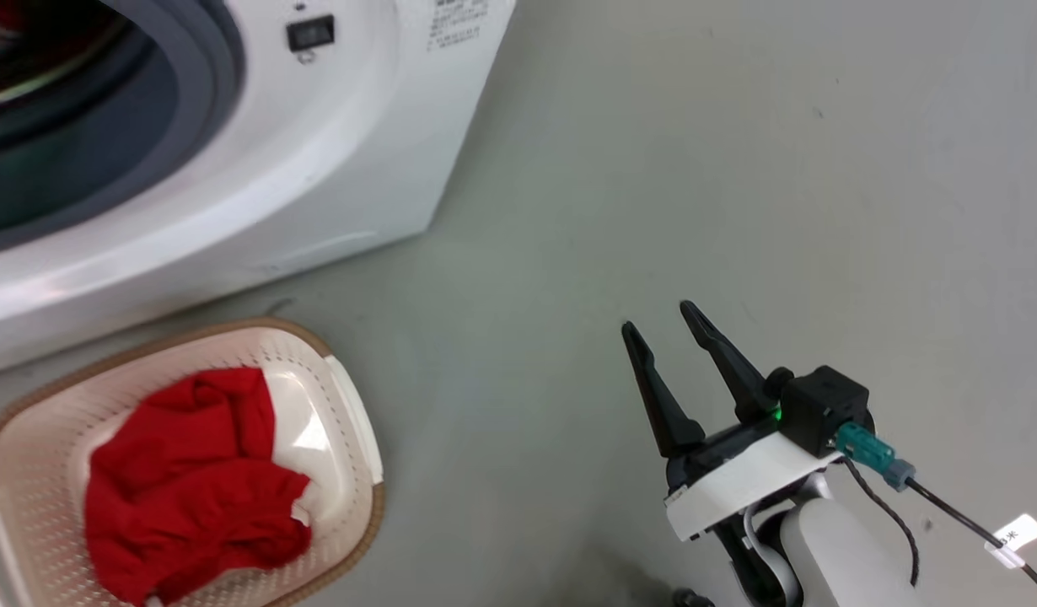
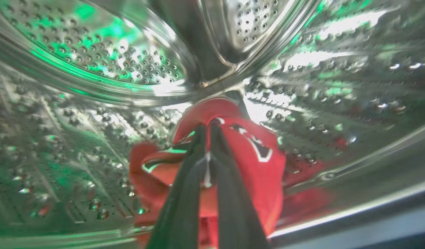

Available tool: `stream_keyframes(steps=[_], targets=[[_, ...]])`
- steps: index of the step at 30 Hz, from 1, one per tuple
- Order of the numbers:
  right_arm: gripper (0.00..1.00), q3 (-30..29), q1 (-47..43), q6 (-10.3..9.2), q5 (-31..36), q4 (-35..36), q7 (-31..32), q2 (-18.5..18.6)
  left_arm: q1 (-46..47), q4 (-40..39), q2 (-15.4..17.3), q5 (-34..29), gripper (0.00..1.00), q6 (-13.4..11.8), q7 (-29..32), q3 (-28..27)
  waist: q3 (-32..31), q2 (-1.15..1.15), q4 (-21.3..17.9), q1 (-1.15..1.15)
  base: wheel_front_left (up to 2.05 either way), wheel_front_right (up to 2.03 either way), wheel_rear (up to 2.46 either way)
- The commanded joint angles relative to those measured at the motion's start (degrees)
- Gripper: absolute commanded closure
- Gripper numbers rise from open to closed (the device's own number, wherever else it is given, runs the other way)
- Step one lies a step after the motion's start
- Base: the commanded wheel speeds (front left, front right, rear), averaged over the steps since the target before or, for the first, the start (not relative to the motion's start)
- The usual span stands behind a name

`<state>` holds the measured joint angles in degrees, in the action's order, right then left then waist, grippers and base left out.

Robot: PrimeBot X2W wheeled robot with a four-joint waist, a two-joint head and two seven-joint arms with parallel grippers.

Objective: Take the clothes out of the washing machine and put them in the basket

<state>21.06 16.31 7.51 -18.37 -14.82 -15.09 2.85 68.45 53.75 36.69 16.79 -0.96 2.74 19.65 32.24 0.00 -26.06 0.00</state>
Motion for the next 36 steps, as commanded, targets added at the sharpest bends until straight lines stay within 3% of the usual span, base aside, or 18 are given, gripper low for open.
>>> stream_keyframes(steps=[1,5,10,15,26,31,36], targets=[[0.0,-0.8,-1.21,-0.04,1.05,-0.93,-0.1,0.05,-2.97,-0.23,-1.45,1.06,1.0,-0.48,-3.66,-0.7,-5.93,0.0,3.26,0.0,0.0,0.0,0.0],[0.0,-2.87,-2.94,-0.03,2.91,-3.13,-0.1,0.07,-9.38,0.11,-5.77,3.84,1.0,-1.04,-12.67,-2.17,-11.93,0.0,5.92,0.0,0.0,0.0,0.0],[0.0,-4.87,-4.79,-0.03,5.0,-4.64,0.31,0.06,-15.89,-2.07,-10.31,6.76,1.0,-1.31,-17.21,-3.81,-17.2,0.0,9.09,0.0,0.0,0.0,0.0],[0.0,-6.6,-6.5,-0.04,5.92,-4.52,1.48,0.05,-21.81,-8.71,-13.13,7.57,1.0,-1.71,-18.0,-5.64,-20.99,0.0,11.61,0.0,0.0,0.0,0.0],[0.0,-9.27,-10.1,-0.03,7.45,-2.53,3.66,0.05,-40.77,-35.39,-17.98,5.82,1.0,-3.57,-18.06,-11.2,-25.95,0.0,16.0,0.0,0.0,0.0,0.0],[0.0,-9.81,-10.89,-0.03,7.95,-1.62,4.49,0.04,-49.08,-43.62,-19.95,5.56,1.0,-4.59,-17.94,-11.68,-26.83,0.0,17.14,0.0,0.0,0.0,0.0],[0.0,-10.72,-11.56,-0.03,8.72,0.04,5.53,0.04,-57.6,-45.03,-22.51,7.16,1.0,-4.23,-17.62,-9.58,-25.26,0.0,19.39,0.0,0.0,0.0,0.0]])
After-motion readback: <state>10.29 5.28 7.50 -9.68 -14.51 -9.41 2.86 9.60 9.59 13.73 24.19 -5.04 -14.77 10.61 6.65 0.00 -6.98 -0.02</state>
